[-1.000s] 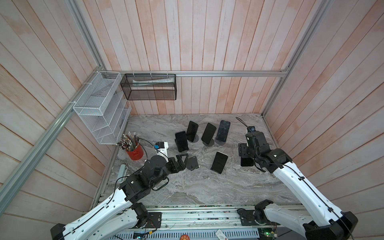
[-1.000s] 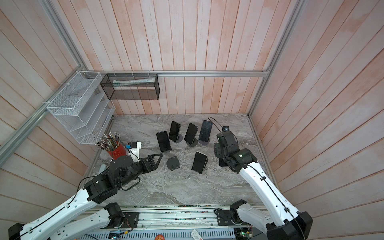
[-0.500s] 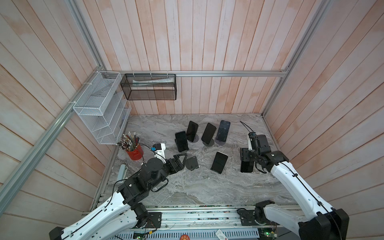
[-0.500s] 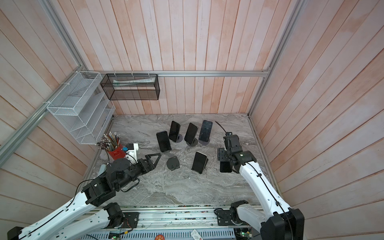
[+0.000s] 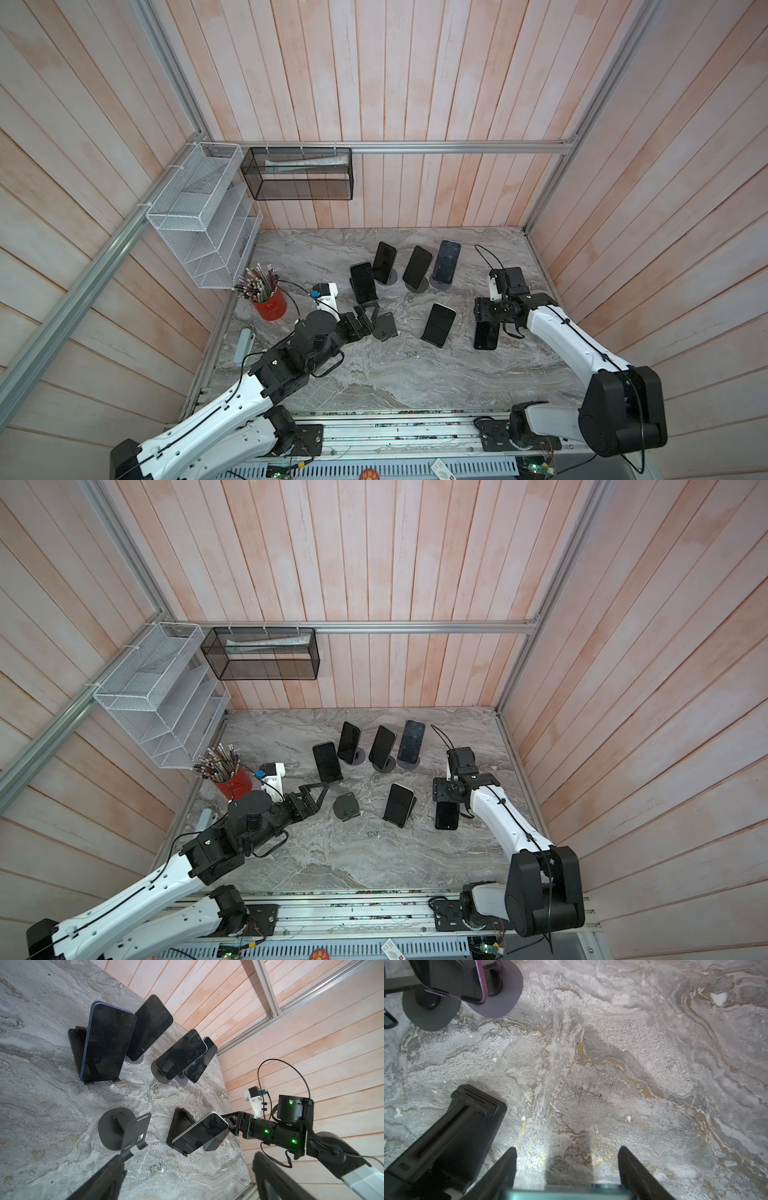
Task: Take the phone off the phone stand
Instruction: 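Carry the teal phone toward the table edge nearest the right arm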
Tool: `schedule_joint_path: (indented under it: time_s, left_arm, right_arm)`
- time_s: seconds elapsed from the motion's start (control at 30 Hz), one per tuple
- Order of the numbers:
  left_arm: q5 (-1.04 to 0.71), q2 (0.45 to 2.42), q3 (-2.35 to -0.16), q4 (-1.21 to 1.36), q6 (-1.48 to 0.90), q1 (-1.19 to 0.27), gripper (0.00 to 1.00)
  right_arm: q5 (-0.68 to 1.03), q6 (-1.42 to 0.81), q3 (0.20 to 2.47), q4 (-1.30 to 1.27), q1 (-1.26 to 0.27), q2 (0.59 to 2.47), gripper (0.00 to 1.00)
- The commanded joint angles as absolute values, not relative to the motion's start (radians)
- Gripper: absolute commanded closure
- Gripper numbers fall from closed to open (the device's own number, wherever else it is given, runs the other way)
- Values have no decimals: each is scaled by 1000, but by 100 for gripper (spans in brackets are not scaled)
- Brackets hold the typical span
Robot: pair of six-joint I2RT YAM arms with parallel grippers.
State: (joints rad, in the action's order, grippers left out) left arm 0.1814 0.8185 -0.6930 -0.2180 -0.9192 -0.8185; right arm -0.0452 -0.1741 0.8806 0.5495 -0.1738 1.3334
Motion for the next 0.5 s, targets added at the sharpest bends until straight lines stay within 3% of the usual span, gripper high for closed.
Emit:
schedule_joint_path:
  time_s: [0.0,0.17,0.47]
  left_arm:
    - [160,817,-658,-146,-883,-798,2]
    - [115,802,-629,-137,-875,-723,2]
    - [40,784,-598,-110,-888,-653,2]
  right_arm:
    - [-1,-143,924,538,-172,1399,29]
    - [-2,-130,1009,602,-172,1517,30]
    - [-4,-156,967,532,-173,1583,30]
